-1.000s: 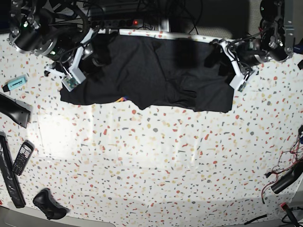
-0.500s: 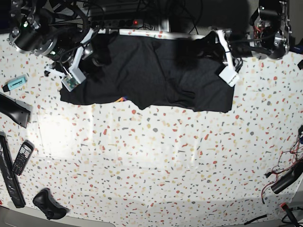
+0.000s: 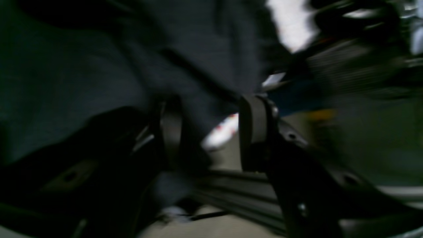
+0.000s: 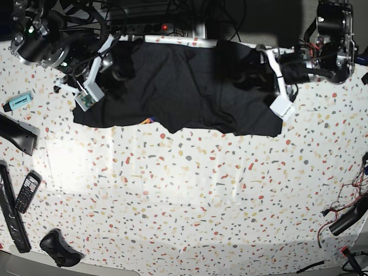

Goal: Fold the T-shirt properly
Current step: 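Fold the strip end held by the left gripper inward toward the middle, then release the left gripper and move the right gripper to the strip's other end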

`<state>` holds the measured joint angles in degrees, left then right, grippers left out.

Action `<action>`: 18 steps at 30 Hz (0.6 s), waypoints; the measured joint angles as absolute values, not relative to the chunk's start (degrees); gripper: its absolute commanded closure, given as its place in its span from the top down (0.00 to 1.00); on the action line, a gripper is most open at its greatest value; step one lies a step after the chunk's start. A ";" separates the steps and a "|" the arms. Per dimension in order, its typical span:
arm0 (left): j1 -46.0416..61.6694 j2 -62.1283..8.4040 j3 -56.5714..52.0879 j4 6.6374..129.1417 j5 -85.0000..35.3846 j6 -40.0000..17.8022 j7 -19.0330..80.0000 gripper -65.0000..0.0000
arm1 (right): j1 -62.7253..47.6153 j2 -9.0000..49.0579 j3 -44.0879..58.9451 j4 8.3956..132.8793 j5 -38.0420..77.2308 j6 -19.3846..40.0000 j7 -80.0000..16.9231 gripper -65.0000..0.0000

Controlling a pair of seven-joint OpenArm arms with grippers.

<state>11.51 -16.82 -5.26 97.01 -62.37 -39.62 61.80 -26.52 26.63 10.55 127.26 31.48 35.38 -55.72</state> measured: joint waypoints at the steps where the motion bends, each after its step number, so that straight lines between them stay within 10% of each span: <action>1: 11.51 -16.84 -5.26 96.99 -57.43 -39.62 57.82 0.40 | -26.52 26.63 10.55 127.26 31.46 35.38 -55.77 0.32; 8: 11.55 -15.90 -5.26 96.99 -42.26 -39.44 44.88 0.10 | -26.52 26.63 10.55 127.26 31.46 35.38 -55.72 0.32; 18: 8.10 -10.09 0.08 96.97 -27.49 -39.70 41.50 0.08 | -26.52 26.65 10.55 127.26 31.46 35.38 -55.75 0.32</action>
<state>8.10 -10.09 0.08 96.97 -27.49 -39.70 41.50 -26.52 26.65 10.55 127.26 31.46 35.38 -55.75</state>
